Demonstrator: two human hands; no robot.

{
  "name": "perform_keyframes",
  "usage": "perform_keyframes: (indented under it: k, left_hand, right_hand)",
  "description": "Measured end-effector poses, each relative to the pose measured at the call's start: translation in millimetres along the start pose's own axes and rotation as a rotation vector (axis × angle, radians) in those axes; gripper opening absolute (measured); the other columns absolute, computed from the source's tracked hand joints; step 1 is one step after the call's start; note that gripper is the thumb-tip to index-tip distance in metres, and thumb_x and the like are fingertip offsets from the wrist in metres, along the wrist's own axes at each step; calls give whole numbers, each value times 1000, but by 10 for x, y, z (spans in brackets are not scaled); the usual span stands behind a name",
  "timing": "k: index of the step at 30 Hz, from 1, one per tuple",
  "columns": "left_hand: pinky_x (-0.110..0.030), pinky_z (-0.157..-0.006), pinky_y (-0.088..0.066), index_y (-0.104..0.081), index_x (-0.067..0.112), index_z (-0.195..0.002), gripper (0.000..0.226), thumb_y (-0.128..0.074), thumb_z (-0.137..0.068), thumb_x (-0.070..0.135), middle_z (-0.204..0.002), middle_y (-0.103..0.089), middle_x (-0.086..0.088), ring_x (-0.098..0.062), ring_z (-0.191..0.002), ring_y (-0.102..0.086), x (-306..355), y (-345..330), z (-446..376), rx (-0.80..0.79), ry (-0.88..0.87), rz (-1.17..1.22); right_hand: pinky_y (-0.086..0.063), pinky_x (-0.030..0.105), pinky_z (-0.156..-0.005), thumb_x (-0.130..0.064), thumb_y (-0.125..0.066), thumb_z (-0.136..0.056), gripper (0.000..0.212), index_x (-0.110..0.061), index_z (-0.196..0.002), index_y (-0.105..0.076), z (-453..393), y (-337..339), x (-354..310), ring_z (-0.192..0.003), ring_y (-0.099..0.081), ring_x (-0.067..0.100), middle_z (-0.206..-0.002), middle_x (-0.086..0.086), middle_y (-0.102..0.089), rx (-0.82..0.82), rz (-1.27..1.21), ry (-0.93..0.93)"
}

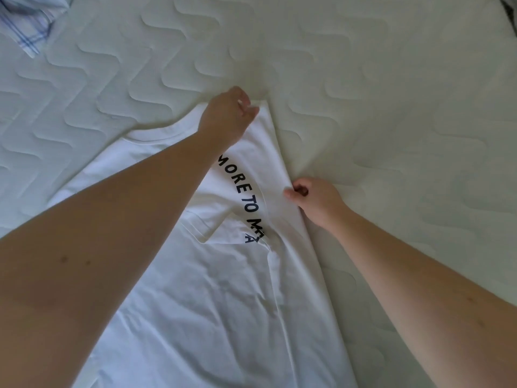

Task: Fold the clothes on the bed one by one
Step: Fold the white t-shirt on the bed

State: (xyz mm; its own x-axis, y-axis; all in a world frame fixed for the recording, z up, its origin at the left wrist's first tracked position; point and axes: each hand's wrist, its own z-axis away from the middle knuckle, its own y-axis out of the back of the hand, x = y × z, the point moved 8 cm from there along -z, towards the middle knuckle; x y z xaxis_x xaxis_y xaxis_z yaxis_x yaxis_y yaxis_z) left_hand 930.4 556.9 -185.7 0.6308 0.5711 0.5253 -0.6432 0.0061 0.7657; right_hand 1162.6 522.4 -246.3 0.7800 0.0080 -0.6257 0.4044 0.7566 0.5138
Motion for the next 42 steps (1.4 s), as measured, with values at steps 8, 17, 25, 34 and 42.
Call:
perform_keyframes:
  k: [8,17,25,34,42]
  left_hand:
    - [-48,-95,-37,-57,25,-97,51,-60,-78,72,-88,-65,5,-24,-99,-58,-822,103,620,-68,240,-327]
    - [-39,-107,-36,-36,14,-148,82,-66,-85,56,-148,-45,-8,-29,-138,-40,-1128,48,1267,-191,183,-185]
    - [-22,-60,-43,-58,27,-117,40,-73,-83,40,-85,-61,6,-11,-75,-60,-1251,312,1420,52,220,206]
    - [-30,-72,-48,-66,16,-114,37,-76,-84,34,-101,-64,-4,-21,-82,-60,-1717,104,1736,-178,464,130]
    - [-25,-70,-52,-59,19,-118,37,-69,-88,38,-106,-65,-6,-11,-73,-59,-1824,175,1994,350,521,672]
  right_hand:
    - [-32,24,-53,-34,-64,-93,22,-14,-83,-61,85,-16,-75,-58,-45,11,-66,-3,-51,36,-13,-16]
    - [-41,39,-89,-38,-63,-92,40,-9,-118,-56,542,7,-259,-106,-53,32,-114,11,-57,304,226,40]
    - [-32,37,-88,-33,-60,-90,55,-21,-141,-43,1185,-886,-515,-108,-48,26,-122,2,-52,247,627,287]
    - [-38,37,-76,-14,-65,-80,15,-18,-94,-69,1437,-847,-726,-84,-57,26,-89,-1,-64,571,517,506]
    - [-17,44,-121,-25,-48,-96,57,-11,-150,-36,1737,-1472,-282,-149,-21,26,-159,8,-28,142,645,420]
